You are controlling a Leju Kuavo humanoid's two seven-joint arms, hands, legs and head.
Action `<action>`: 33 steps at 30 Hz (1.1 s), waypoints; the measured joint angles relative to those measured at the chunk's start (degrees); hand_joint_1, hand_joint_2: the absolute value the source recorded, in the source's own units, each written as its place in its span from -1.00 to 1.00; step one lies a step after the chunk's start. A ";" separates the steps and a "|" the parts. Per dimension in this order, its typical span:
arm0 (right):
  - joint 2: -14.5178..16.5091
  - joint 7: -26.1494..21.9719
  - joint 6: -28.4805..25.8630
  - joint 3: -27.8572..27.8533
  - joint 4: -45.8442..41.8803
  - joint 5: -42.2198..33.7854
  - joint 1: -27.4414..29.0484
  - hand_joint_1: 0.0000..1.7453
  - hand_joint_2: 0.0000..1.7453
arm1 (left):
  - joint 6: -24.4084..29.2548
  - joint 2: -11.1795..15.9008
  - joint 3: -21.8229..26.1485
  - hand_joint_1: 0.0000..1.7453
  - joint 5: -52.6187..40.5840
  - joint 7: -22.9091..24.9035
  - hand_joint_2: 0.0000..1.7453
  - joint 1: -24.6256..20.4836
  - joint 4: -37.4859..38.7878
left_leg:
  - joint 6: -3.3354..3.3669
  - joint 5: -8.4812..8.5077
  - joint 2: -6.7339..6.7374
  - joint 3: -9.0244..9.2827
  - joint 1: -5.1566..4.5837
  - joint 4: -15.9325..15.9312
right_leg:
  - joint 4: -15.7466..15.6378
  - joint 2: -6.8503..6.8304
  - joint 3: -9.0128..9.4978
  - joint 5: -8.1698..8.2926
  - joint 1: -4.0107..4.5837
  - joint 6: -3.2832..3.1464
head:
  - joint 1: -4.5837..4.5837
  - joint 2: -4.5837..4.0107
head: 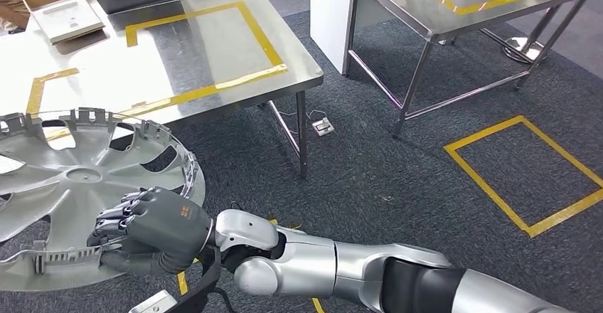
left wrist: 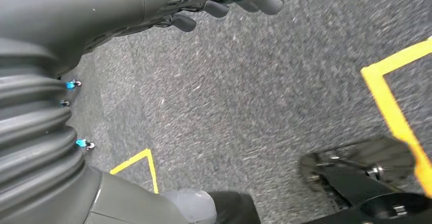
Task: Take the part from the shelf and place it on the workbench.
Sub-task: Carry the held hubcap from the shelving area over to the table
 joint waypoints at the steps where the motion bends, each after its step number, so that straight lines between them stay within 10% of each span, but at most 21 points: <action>1: 0.04 -0.02 0.01 0.00 0.00 0.02 -0.03 1.00 1.00 | 0.00 0.05 0.00 -1.00 -0.02 0.00 1.00 0.01 0.00 | 0.34 0.96 0.12 0.82 -0.23 -2.24 | -0.04 -0.02 0.42 -0.55 0.06 0.34 | -0.09 0.00; 6: 0.06 -0.17 0.02 -0.05 -0.01 -0.02 -0.32 1.00 1.00 | 0.13 0.08 0.01 -1.00 -0.09 -0.03 1.00 0.10 -0.02 | 2.16 0.25 -0.11 3.23 -0.20 -3.75 | 2.84 -0.06 0.59 -0.84 0.19 1.98 | -0.24 0.00; 10: -0.16 -0.66 0.01 -0.07 0.11 -0.20 -0.25 1.00 1.00 | 0.26 0.10 0.02 -1.00 -0.10 -0.06 1.00 -0.07 -0.03 | 2.91 -1.47 -0.38 5.05 -0.13 -3.90 | 14.30 -0.04 -8.57 -4.59 0.03 2.84 | -0.11 0.00; 12: -0.29 -0.87 0.01 -0.07 0.23 -0.28 -0.09 1.00 1.00 | 0.25 0.10 0.02 -1.00 -0.10 -0.05 1.00 0.04 -0.02 | 2.83 -2.65 -0.62 6.41 -0.13 -3.90 | 14.37 -0.05 -11.20 -5.82 0.03 2.80 | -0.10 0.00; 17: -0.57 -1.13 -0.05 -0.08 0.57 -0.35 -0.06 1.00 1.00 | 0.09 0.00 0.04 -1.00 -0.08 -0.01 1.00 -0.10 0.05 | 1.77 -5.64 -1.04 9.53 -0.32 -3.86 | 0.58 0.06 -9.63 7.04 0.66 1.36 | -0.17 0.00; 20: -0.57 -1.20 -0.17 -0.10 0.58 -0.53 -0.18 1.00 1.00 | 0.06 0.01 0.04 -1.00 0.04 0.01 1.00 -0.17 0.03 | 0.64 -5.59 -1.08 10.06 -0.39 -3.24 | -0.63 0.13 -8.28 7.50 0.60 0.29 | -0.25 0.00; 27: -0.27 -1.20 -0.23 -0.13 0.75 -0.51 -0.30 1.00 1.00 | 0.20 0.05 0.07 -1.00 0.31 0.05 1.00 0.04 0.04 | -0.93 -10.17 -0.39 -1.01 0.05 10.88 | -1.16 0.19 -3.50 4.09 0.12 -0.73 | -0.79 0.00; 30: -0.27 -1.15 -0.25 -0.13 0.92 -0.77 -0.34 1.00 1.00 | 0.20 0.12 0.07 -1.00 0.18 0.19 1.00 0.14 0.09 | -1.02 -3.46 -0.03 0.38 0.25 1.61 | -1.05 0.22 -0.64 1.77 -0.01 -0.14 | -0.88 0.00; 33: -0.26 -1.15 -0.35 -0.13 1.15 -1.03 -0.49 1.00 1.00 | 0.08 0.10 0.07 -1.00 -0.01 0.32 1.00 0.09 0.17 | 0.32 1.39 0.48 1.67 0.07 -4.21 | -0.91 0.24 0.65 -0.06 0.20 1.00 | -1.22 0.00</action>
